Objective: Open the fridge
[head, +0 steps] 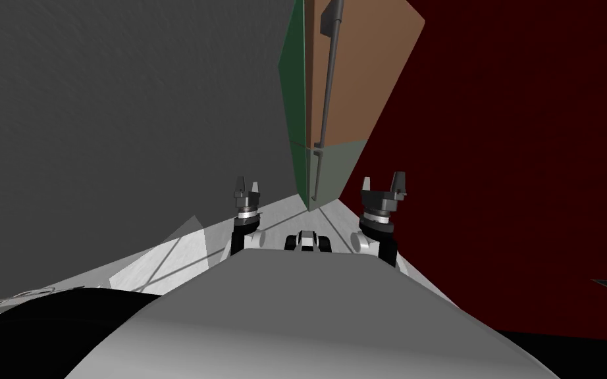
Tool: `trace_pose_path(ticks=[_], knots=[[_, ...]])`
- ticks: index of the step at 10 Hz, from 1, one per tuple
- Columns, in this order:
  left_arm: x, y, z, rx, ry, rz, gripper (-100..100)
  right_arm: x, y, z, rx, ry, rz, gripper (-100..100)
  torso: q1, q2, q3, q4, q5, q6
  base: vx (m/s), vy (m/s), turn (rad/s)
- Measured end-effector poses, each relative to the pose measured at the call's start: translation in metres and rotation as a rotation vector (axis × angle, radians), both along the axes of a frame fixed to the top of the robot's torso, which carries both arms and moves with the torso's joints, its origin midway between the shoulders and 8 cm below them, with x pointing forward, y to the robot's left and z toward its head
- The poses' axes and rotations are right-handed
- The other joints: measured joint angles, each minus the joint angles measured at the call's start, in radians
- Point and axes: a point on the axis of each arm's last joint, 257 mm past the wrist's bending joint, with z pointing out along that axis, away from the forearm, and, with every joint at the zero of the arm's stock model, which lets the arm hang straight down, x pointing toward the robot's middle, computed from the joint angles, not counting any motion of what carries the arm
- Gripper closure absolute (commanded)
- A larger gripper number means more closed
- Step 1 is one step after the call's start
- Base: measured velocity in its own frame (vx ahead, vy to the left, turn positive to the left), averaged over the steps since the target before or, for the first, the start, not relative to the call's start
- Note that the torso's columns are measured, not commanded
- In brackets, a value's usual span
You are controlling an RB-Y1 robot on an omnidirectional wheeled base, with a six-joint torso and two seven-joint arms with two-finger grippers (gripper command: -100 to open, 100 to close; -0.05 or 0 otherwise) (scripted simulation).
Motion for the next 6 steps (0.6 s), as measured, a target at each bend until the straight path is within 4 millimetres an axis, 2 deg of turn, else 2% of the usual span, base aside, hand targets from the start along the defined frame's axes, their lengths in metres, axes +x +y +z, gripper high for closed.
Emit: trace_pose_path(ticks=[2,6], knots=[[0.0,0.0,0.0,0.0,0.0,0.0,0,0.002,0.001,-0.005,-0.063,0.027,-0.006,-100,0.002,0.011,-0.025,0.012,0.001,0.0,0.06,0.066,-0.057],[0.0,0.0,0.0,0.0,0.0,0.0,0,0.006,-0.007,-0.024,-0.23,0.11,-0.057,-100,0.0,0.013,-0.025,0.014,0.0,0.0,0.107,0.089,-0.077]])
